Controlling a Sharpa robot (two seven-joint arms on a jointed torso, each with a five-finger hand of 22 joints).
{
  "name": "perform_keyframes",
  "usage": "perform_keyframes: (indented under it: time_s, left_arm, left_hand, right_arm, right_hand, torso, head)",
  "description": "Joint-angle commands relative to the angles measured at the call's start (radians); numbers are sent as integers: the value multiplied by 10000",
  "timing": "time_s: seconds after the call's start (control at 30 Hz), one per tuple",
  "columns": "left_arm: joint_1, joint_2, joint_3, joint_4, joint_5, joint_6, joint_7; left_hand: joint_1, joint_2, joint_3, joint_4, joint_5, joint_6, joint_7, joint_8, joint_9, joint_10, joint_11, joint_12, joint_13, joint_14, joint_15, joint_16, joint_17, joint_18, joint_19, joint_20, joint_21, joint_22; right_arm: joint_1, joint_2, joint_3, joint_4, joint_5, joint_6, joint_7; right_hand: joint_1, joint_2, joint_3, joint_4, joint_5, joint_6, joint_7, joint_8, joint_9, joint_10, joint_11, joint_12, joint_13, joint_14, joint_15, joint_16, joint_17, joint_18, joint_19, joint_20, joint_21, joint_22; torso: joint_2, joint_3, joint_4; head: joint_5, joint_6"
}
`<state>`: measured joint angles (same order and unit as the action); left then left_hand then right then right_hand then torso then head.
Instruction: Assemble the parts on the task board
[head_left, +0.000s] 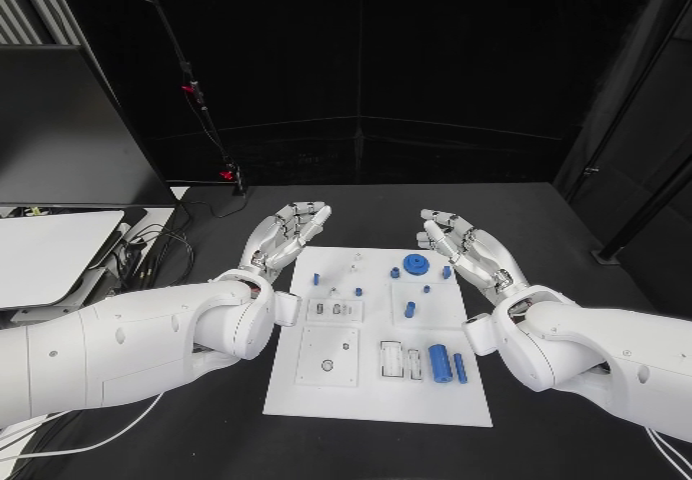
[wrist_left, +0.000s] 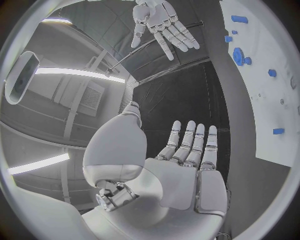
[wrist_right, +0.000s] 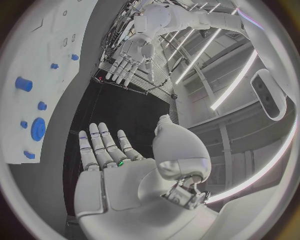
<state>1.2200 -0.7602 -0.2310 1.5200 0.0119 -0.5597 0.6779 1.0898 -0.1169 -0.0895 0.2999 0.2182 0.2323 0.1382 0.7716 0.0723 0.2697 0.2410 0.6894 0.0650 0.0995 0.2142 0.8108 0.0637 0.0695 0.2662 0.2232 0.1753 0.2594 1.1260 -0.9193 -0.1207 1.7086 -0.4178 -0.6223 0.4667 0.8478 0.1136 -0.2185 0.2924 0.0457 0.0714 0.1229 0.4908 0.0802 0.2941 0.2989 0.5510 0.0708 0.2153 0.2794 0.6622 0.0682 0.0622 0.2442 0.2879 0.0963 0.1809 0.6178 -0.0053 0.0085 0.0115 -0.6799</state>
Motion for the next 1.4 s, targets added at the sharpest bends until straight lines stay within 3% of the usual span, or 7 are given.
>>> perform_keyframes:
  time_s: [0.03,0.5,0.6,0.67,0.8,0.97,1.4]
  left_arm:
    - [46,-42,12,61,-62,131,3933]
    - [99,-39,12,43,-62,102,3944]
    - [97,-25,11,34,-63,111,3936]
    - [94,-15,9,36,-63,120,3927]
    - [90,18,8,27,-63,118,3916]
    - [84,74,7,2,-63,130,3907]
    - [76,-32,6,41,-63,136,3888]
  left_hand:
    - [31,-54,-10,-2,47,-71,1484,-47,-19,-61,38,27,-4,-27,49,-2,6,139,8,79,74,13]
    - [83,50,52,-7,49,-61,1514,-20,-28,-35,74,52,0,-8,89,12,9,130,18,109,109,33]
    - [90,72,63,-8,49,-54,1518,-14,-29,-27,80,58,1,-4,96,15,9,128,22,116,117,38]
    - [98,105,81,-9,48,-47,1523,-6,-31,-17,87,64,1,0,107,18,9,126,19,125,123,38]
    - [102,120,89,-10,48,-43,1526,-2,-32,-13,91,68,1,2,112,20,9,125,15,129,124,37]
    - [105,154,106,-11,48,-35,1530,4,-34,-3,97,74,1,4,120,23,9,124,24,137,138,49]
    - [113,278,167,-16,51,-13,1543,19,-41,20,116,89,-1,13,147,33,9,121,21,160,163,60]
  right_arm:
    - [84,-102,16,-16,-486,546,-467]
    - [1122,-418,30,-507,-1422,1836,-1681]
    - [1421,-368,30,-692,-1532,1979,-1787]
    - [1588,-328,31,-829,-1634,2040,-1855]
    - [1802,-164,32,-1232,-2207,2103,-2008]
    - [1907,209,32,-1901,-3950,2554,-2973]
    - [1925,1242,21,-3001,-9248,3318,-5591]
  right_hand:
    - [127,-54,92,14,32,-5,1546,99,-28,248,2,138,0,480,-57,127,3,236,594,-11,282,300]
    - [506,103,109,6,95,-195,-367,496,-226,881,-1174,146,-65,8992,-1951,1431,868,1214,7476,-941,3561,2021]
    - [785,207,57,18,96,-181,-366,677,-248,1072,-1435,176,-72,10791,-2323,3619,2727,1210,8854,-1364,4899,2755]
    - [1107,276,13,8,98,-19,-317,948,-234,1421,-1524,260,-64,12337,-2359,6665,8118,1165,9599,-1454,6019,3449]
    - [1892,445,-87,-3,351,333,-263,1159,-249,2686,-1408,347,-99,13315,-2083,8770,13408,263,11730,-1285,11559,9409]
    - [3923,346,310,-701,166,2369,78,2151,-103,3985,-1520,49,-91,13305,-2126,8878,13618,-233,12565,-1193,13780,12288]
    - [6665,-165,922,-1554,19,6565,-142,168,-195,5539,-2190,-1488,-104,13338,-2964,8907,13922,-385,12734,-1936,14292,13047]
  torso:
    - [287,17,56]
    - [822,155,386]
    - [900,179,454]
    - [946,190,488]
    - [1016,182,584]
    - [1043,184,647]
    - [1108,196,679]
  head:
    - [-4,-21]
    - [-222,240]
    - [-233,224]
    - [-233,212]
    - [-334,185]
    - [-463,133]
    - [-607,-28]
